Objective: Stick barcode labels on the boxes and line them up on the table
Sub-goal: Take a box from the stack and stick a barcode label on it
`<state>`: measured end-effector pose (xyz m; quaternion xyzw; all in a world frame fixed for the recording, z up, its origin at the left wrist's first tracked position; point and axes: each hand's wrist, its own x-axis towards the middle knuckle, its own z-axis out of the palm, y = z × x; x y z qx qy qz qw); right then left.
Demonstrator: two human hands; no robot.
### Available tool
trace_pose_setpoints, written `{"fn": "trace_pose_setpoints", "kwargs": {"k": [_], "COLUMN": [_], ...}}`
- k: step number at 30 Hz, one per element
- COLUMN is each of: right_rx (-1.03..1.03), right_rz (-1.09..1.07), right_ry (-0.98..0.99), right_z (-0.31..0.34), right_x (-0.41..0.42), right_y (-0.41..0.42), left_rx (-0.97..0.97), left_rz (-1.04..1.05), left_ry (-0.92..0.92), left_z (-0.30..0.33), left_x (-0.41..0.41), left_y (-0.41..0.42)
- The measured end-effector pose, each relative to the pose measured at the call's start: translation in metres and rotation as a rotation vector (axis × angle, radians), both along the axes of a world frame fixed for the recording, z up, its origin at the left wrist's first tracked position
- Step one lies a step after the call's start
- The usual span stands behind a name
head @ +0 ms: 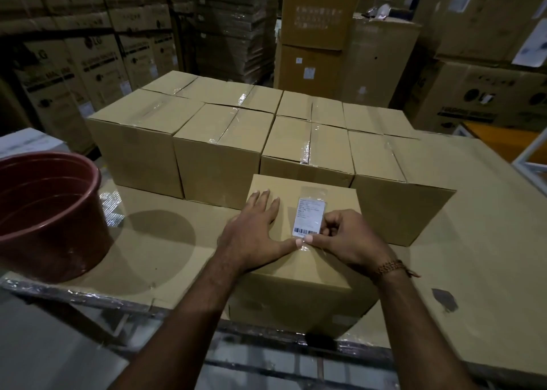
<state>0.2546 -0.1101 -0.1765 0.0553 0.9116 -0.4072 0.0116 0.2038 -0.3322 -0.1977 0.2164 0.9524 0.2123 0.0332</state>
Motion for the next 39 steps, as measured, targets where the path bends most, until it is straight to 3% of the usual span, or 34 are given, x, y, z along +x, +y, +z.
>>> {"fn": "trace_pose_setpoints", "kwargs": {"k": [12, 39], "right_rx": [0.064, -0.163], "right_rz": [-0.011, -0.017], "right_ry": [0.032, -0.017], "right_z": [-0.006, -0.003], "right_x": [0.0, 0.008], "right_y": [0.001, 0.0], "left_rx": [0.014, 0.018], "left_rz": [-0.005, -0.035], "left_ry": [-0.022, -0.032], "left_z": [-0.001, -0.005], "left_x": [-0.002, -0.006], "left_y": [-0.001, -0.004]}}
